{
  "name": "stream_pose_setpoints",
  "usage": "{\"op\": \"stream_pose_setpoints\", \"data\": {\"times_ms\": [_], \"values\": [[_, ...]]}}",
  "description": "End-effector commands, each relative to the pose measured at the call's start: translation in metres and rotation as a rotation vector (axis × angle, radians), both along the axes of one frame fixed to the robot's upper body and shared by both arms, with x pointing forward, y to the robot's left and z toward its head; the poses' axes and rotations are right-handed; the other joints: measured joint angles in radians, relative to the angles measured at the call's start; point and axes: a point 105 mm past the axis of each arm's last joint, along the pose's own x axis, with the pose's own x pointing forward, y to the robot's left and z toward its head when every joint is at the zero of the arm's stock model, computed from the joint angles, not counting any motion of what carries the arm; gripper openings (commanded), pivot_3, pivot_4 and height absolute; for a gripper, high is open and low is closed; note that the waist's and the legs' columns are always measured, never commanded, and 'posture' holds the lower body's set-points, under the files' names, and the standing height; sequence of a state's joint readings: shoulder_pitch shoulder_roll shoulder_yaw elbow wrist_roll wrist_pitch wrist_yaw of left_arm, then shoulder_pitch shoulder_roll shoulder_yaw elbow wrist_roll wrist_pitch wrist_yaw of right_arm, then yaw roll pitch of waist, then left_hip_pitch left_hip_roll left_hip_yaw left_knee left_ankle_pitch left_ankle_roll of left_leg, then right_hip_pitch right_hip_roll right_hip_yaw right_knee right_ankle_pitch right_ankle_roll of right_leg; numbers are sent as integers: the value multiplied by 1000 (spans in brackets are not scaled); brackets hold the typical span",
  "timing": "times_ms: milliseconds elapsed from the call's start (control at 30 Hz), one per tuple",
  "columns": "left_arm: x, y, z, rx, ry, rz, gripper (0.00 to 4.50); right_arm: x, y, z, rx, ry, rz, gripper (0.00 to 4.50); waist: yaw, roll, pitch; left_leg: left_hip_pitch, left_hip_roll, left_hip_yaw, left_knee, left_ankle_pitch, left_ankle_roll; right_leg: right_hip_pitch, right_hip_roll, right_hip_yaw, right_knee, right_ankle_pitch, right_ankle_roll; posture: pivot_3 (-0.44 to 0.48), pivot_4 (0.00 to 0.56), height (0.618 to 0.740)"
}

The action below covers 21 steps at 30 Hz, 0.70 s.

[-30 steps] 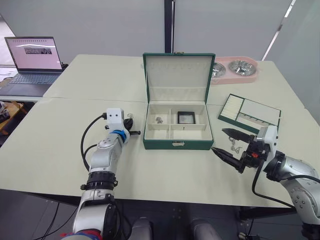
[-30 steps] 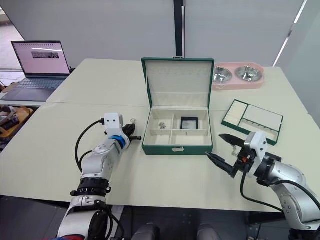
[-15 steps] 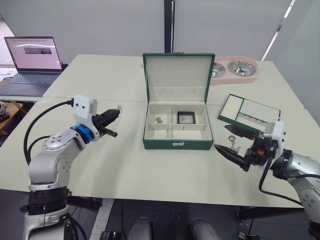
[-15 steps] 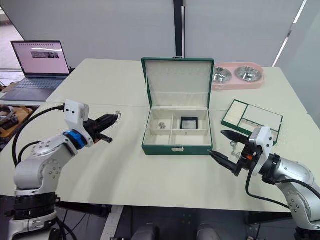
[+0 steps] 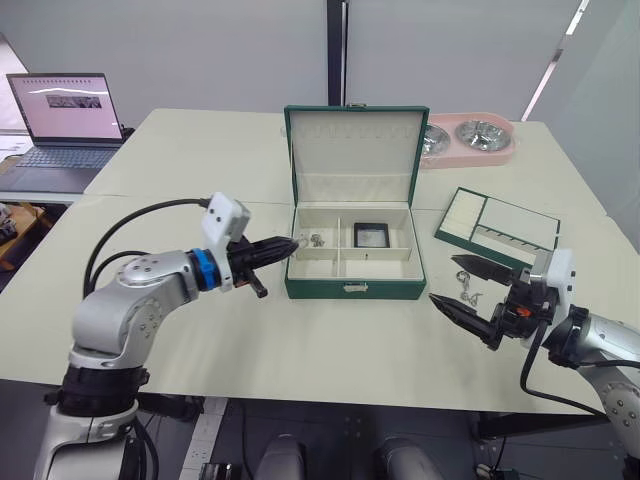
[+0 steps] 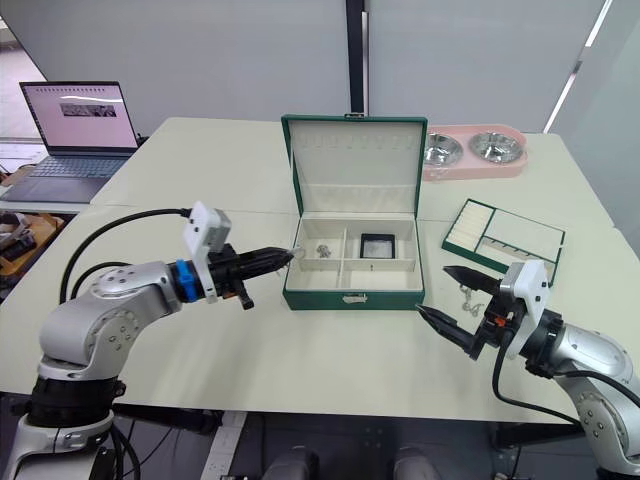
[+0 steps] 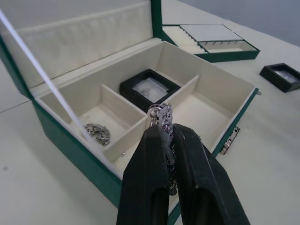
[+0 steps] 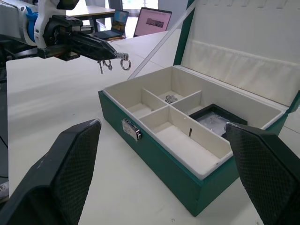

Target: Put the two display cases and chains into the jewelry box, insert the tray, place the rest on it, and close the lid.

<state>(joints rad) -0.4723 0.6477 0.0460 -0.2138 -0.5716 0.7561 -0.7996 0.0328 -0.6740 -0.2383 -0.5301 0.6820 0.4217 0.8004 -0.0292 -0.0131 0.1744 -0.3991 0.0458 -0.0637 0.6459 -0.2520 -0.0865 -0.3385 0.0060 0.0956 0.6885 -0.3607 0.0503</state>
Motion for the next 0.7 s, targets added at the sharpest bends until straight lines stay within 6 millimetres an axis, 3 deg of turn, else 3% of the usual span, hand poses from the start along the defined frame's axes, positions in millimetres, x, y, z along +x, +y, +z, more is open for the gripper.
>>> {"op": "stream_pose_setpoints", "data": {"times_ms": [33, 600, 700], "values": [[7, -13, 4, 18, -42, -48, 19, -5, 1, 12, 2, -62, -13, 4500, 0, 0, 0, 0, 0, 0, 0, 0, 0, 0, 0, 0, 0, 0, 0, 0, 150, 740], [18, -14, -15, 38, -8, -65, 19, -11, 0, 11, 7, -65, -60, 4500, -2, 0, 0, -1, 0, 0, 0, 0, 0, -1, 1, 1, 0, 0, 0, 0, 150, 740], [19, -14, -17, 35, -6, -57, 935, -10, 0, 11, 6, -65, -61, 4500, -2, 0, 0, 0, 0, 0, 0, 0, 0, -1, 1, 1, 0, 0, 0, 0, 150, 740]]}}
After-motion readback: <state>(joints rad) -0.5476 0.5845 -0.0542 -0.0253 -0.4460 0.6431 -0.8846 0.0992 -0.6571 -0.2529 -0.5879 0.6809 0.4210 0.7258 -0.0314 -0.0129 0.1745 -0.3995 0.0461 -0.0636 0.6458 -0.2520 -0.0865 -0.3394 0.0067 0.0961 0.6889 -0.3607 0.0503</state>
